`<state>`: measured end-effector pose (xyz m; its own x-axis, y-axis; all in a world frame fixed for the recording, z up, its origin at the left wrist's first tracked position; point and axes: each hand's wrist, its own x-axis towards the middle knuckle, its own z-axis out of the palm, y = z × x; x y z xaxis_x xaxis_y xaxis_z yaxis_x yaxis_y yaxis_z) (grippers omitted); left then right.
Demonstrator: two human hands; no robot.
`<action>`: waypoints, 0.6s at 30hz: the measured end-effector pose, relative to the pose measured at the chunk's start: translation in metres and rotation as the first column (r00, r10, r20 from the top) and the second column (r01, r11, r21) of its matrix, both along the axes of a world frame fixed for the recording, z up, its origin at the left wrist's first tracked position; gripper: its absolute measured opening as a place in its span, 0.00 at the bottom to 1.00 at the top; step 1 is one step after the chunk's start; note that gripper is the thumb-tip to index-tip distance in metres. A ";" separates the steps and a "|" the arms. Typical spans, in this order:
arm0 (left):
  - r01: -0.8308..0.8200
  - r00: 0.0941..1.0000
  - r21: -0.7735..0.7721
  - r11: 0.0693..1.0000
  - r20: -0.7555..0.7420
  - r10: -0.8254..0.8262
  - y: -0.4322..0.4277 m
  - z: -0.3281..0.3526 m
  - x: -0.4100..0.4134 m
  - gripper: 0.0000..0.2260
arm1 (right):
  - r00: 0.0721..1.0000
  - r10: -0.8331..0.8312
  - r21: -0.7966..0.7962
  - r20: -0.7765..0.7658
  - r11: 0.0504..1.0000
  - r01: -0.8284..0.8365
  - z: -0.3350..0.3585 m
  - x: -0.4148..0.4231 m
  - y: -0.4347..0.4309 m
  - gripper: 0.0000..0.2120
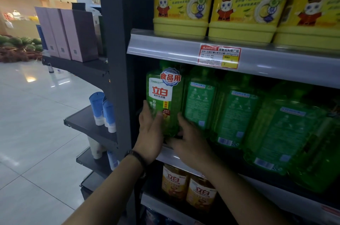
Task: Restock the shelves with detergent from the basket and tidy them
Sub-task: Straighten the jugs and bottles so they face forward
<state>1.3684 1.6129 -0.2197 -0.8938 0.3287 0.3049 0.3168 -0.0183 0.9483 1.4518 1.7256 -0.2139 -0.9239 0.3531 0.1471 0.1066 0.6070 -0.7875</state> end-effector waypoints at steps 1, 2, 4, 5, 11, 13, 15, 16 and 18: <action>0.000 0.999 -0.035 0.999 -0.054 -0.002 0.000 -0.001 0.005 0.22 | 1.000 -0.006 -0.042 -0.015 0.999 0.006 -0.002 -0.002 0.002 0.41; -0.002 0.996 -0.068 0.998 -0.090 -0.004 -0.001 -0.005 0.008 0.26 | 1.000 -0.008 -0.057 -0.028 0.998 0.007 -0.005 -0.002 0.003 0.41; -0.014 0.993 -0.075 0.997 -0.121 0.005 -0.001 -0.008 0.011 0.27 | 0.998 -0.006 0.004 -0.063 1.000 0.007 -0.012 0.004 -0.002 0.41; -0.015 0.993 -0.064 0.998 -0.119 0.007 0.000 -0.008 0.012 0.25 | 0.998 0.005 0.058 -0.066 0.998 -0.001 -0.012 0.007 -0.005 0.42; 0.000 1.000 0.005 1.000 -0.005 0.000 0.015 0.001 0.011 0.27 | 1.000 0.018 0.137 -0.016 0.990 -0.016 -0.010 0.004 -0.002 0.48; 0.005 1.000 0.034 0.999 0.030 -0.006 0.017 0.003 0.003 0.30 | 1.000 -0.001 0.143 0.014 0.990 -0.001 -0.007 -0.003 -0.002 0.48; -0.001 0.998 0.055 0.998 0.058 -0.002 0.021 0.005 0.000 0.28 | 0.999 -0.018 0.137 0.049 0.991 0.011 -0.005 -0.010 -0.001 0.49; 0.007 0.998 0.057 0.998 0.067 -0.011 0.023 0.006 0.000 0.27 | 0.998 -0.017 0.126 0.062 0.992 0.009 -0.002 -0.012 0.000 0.50; 0.032 0.996 0.043 0.999 0.081 -0.036 0.028 0.009 0.005 0.26 | 0.996 0.004 0.114 0.089 0.993 -0.015 0.004 -0.015 0.002 0.51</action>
